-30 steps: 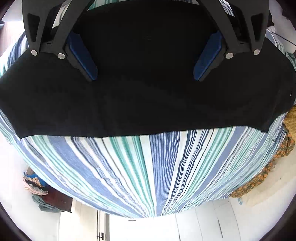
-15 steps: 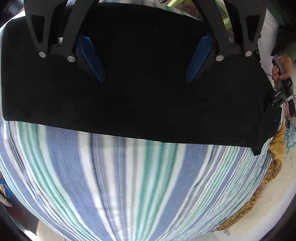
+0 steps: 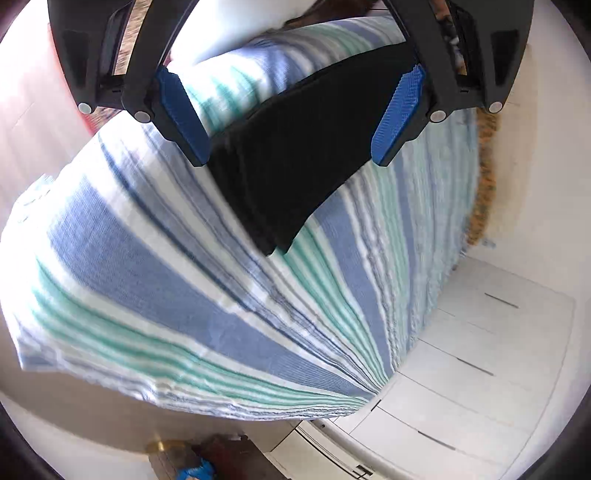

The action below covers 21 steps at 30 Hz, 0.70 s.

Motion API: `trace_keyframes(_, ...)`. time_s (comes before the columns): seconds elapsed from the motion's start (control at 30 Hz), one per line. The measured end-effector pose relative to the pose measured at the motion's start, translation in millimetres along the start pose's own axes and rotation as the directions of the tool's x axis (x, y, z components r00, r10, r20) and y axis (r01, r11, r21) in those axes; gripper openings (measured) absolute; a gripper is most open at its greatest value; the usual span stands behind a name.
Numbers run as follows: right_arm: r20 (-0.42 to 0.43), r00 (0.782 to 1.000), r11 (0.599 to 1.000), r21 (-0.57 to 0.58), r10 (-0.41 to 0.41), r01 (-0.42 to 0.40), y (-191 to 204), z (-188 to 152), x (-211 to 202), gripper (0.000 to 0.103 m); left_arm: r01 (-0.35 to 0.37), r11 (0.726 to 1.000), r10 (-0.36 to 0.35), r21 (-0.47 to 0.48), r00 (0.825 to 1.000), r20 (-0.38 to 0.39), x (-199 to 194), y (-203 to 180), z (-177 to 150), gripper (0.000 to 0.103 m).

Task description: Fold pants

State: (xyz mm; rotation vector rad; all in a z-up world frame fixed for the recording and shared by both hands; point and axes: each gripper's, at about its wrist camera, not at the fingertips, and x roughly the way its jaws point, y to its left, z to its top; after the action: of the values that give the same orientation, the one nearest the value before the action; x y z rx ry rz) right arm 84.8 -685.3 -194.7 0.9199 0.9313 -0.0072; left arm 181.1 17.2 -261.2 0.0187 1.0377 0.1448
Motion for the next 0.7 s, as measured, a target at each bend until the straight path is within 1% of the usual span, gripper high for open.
trace_keyframes(0.07, -0.008, 0.997, 0.995, 0.071, 0.077, -0.076, -4, -19, 6, 0.089, -0.001, 1.0, 0.001, -0.003, 1.0, -0.003, 1, 1, 2, 0.099)
trace_keyframes(0.13, -0.022, 0.993, 0.986, 0.122, 0.12, -0.116, -14, -28, 16, 0.089, -0.001, 1.0, 0.001, -0.006, 1.0, -0.006, 1, 2, 2, 0.099)
trace_keyframes(0.23, -0.04, 0.995, 0.986, 0.146, 0.088, -0.081, -29, -23, 31, 0.089, 0.004, 1.0, -0.004, -0.006, 1.0, -0.008, 1, 3, 2, 0.099)
trace_keyframes(0.27, -0.042, 0.994, 0.983, 0.161, 0.1, -0.092, -34, -21, 36, 0.089, 0.006, 1.0, -0.006, -0.005, 1.0, -0.008, 1, 3, 2, 0.099)
trace_keyframes(0.4, 0.022, 0.99, 0.969, 0.201, 0.142, -0.144, -52, -12, 43, 0.089, 0.006, 1.0, -0.006, -0.005, 1.0, -0.004, 0, 1, -1, 0.099)
trace_keyframes(0.43, 0.049, 0.987, 0.964, 0.211, 0.156, -0.163, -56, -11, 41, 0.089, 0.004, 1.0, -0.005, -0.006, 1.0, -0.003, 1, 1, 0, 0.099)
trace_keyframes(0.5, 0.122, 0.972, 0.95, 0.218, 0.203, -0.226, -62, -9, 37, 0.089, 0.003, 1.0, -0.003, -0.007, 1.0, -0.003, 1, 1, 0, 0.1)
trace_keyframes(0.57, 0.169, 0.958, 0.937, 0.224, 0.232, -0.267, -67, -7, 34, 0.089, 0.004, 1.0, -0.004, -0.007, 1.0, -0.004, 1, 1, 0, 0.1)
trace_keyframes(0.63, 0.174, 0.953, 0.934, 0.22, 0.248, -0.283, -70, -5, 40, 0.089, 0.006, 1.0, -0.006, -0.006, 1.0, -0.003, 1, 2, 1, 0.1)
trace_keyframes(0.7, 0.161, 0.944, 0.924, 0.215, 0.287, -0.317, -71, -3, 45, 0.09, 0.005, 1.0, -0.005, -0.005, 1.0, 0.0, 2, 2, 1, 0.1)
